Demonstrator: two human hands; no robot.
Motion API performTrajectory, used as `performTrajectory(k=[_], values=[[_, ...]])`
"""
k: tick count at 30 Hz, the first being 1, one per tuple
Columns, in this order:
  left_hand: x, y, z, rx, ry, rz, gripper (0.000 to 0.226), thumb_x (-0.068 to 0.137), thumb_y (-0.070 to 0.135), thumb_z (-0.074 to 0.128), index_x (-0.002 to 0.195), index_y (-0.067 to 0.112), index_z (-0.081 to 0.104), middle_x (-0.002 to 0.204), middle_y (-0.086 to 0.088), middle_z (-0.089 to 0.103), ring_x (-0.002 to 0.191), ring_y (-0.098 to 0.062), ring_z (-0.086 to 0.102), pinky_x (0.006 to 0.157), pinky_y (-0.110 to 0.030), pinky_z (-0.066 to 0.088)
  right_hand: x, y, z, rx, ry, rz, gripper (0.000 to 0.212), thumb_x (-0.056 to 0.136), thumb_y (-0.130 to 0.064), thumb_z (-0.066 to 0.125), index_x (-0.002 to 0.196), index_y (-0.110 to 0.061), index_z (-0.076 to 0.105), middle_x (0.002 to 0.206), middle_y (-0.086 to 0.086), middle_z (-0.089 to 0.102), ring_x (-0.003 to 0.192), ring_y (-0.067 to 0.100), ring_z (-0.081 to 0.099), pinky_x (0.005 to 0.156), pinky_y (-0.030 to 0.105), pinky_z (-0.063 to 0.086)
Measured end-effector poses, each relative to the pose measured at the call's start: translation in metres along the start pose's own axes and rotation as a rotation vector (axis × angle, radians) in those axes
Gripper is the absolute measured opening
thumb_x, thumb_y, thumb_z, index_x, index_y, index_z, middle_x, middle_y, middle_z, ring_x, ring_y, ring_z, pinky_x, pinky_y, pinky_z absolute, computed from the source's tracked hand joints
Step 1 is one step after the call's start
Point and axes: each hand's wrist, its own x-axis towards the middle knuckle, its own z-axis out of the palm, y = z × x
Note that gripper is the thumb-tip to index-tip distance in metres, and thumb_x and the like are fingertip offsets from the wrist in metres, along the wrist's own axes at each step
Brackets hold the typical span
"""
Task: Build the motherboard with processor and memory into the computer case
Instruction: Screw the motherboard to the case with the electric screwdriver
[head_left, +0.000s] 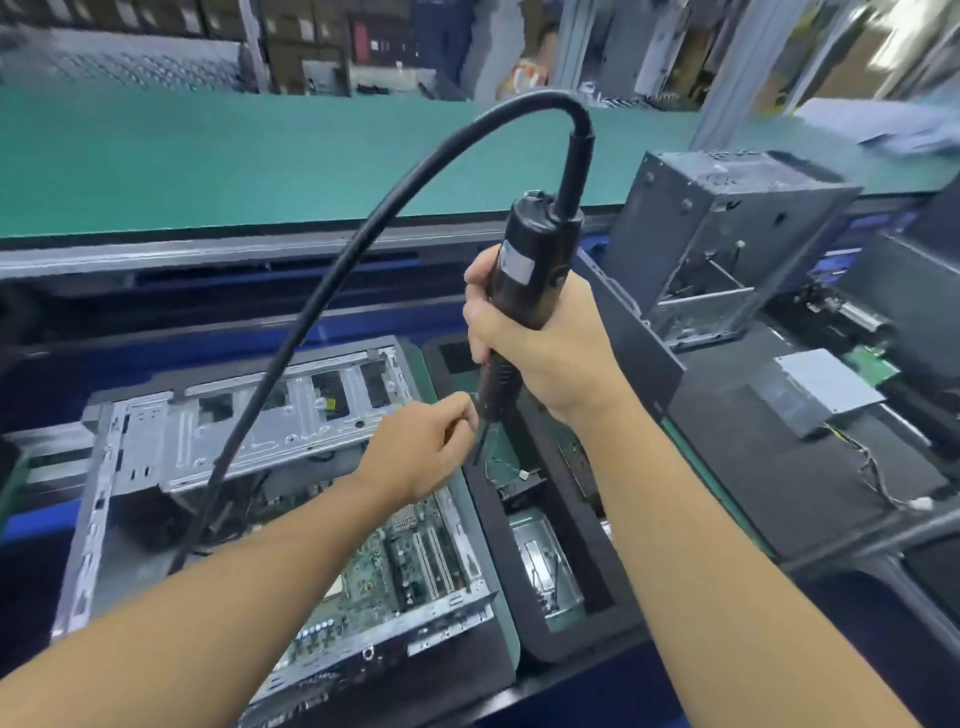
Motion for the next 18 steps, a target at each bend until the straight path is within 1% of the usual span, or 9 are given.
performTrajectory(k=[1,3,6,8,10,13,16,18], values=[[0.005,0.005,0.008,0.02,-0.026,-0.014,0.017,0.089,0.03,0.039,0.074,0.034,0.045,0.049,0.007,0.049,0.047,-0.012,0.046,0.049,-0.029,0.037,-0.002,0.002,-0.011,-0.015,0.016,0.005,0.018,0.087,0.004,0.063,0.1,-0.008,0.059,0.073,0.007,0.057,0.06,0.024,0.054,0.065,0.035,0.05],[0.014,0.012,0.028,0.1,-0.11,-0.06,0.017,0.088,0.031,0.037,0.079,0.027,0.051,0.055,0.007,0.055,0.052,-0.014,0.051,0.052,-0.03,0.044,-0.009,0.011,-0.034,-0.052,0.052,0.03,0.017,0.087,0.0,0.065,0.099,-0.009,0.06,0.074,0.005,0.058,0.062,0.024,0.055,0.065,0.038,0.052],[0.03,0.016,0.063,0.23,-0.282,-0.11,0.016,0.089,0.028,0.041,0.083,0.026,0.055,0.074,0.007,0.065,0.073,-0.021,0.061,0.065,-0.033,0.051,-0.026,0.03,-0.064,-0.057,0.109,0.076,0.019,0.085,-0.001,0.066,0.095,-0.016,0.062,0.076,0.005,0.06,0.061,0.023,0.055,0.063,0.041,0.052],[0.041,0.018,0.086,0.19,-0.407,-0.135,0.016,0.089,0.022,0.044,0.083,0.024,0.059,0.084,0.005,0.068,0.083,-0.02,0.062,0.071,-0.034,0.052,-0.039,0.046,-0.081,-0.049,0.129,0.104,0.02,0.084,-0.003,0.066,0.093,-0.02,0.062,0.077,0.005,0.059,0.061,0.023,0.055,0.064,0.042,0.052],[0.05,0.02,0.109,0.177,-0.552,-0.159,0.018,0.088,0.014,0.048,0.087,0.018,0.065,0.092,0.002,0.07,0.09,-0.021,0.062,0.076,-0.031,0.05,-0.049,0.06,-0.096,-0.049,0.152,0.135,0.018,0.083,-0.006,0.066,0.092,-0.021,0.062,0.077,0.005,0.059,0.06,0.023,0.056,0.064,0.04,0.052],[0.058,0.018,0.143,0.278,-0.775,-0.196,0.023,0.088,0.009,0.052,0.098,0.015,0.071,0.104,-0.002,0.071,0.099,-0.023,0.064,0.086,-0.03,0.05,-0.059,0.078,-0.115,-0.04,0.179,0.178,0.016,0.083,-0.008,0.067,0.093,-0.02,0.062,0.075,0.0,0.06,0.06,0.022,0.057,0.065,0.037,0.052],[0.059,0.013,0.173,0.328,-0.885,-0.234,0.026,0.088,0.006,0.051,0.105,0.014,0.07,0.114,-0.003,0.068,0.106,-0.022,0.062,0.092,-0.03,0.049,-0.063,0.093,-0.126,-0.044,0.191,0.214,0.017,0.083,-0.008,0.068,0.093,-0.02,0.063,0.076,-0.006,0.061,0.063,0.02,0.058,0.067,0.037,0.053],[0.059,0.01,0.191,0.351,-0.934,-0.24,0.025,0.089,0.005,0.053,0.106,0.015,0.069,0.116,-0.003,0.066,0.107,-0.022,0.061,0.093,-0.03,0.049,-0.065,0.102,-0.131,-0.032,0.192,0.235,0.018,0.083,-0.007,0.068,0.091,-0.022,0.063,0.076,-0.006,0.061,0.064,0.019,0.057,0.068,0.036,0.053]])
